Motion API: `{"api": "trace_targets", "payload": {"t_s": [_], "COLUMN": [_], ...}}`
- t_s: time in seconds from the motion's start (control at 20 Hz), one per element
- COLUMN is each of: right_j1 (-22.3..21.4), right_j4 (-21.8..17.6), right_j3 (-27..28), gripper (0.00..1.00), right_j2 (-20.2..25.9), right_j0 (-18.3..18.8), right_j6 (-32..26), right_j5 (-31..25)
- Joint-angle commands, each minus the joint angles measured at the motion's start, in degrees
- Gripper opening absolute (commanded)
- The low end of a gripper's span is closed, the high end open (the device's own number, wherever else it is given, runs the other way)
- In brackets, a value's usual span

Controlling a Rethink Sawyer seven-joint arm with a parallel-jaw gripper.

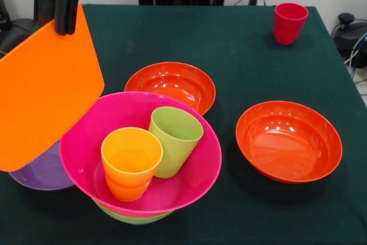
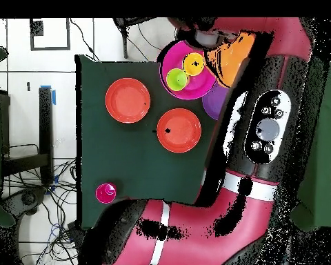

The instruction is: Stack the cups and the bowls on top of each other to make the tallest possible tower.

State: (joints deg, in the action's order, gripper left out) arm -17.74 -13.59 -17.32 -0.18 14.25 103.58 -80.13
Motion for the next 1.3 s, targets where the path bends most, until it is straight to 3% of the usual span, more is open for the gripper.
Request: {"api": "trace_targets", "payload": {"t_s": [0.05,0.65,1.3], "right_j1": [-2.73,-5.96,-5.69], "right_j4": [0.88,2.75,4.29], "right_j3": [-13.20,-15.27,-19.55], "gripper": [0.00,0.00,0.00], "right_j2": [1.01,-1.05,-2.26], "right_j0": [-1.81,-2.62,-5.15], "right_j6": [1.30,0.57,6.61], "right_j5": [3.60,0.50,5.30]}}
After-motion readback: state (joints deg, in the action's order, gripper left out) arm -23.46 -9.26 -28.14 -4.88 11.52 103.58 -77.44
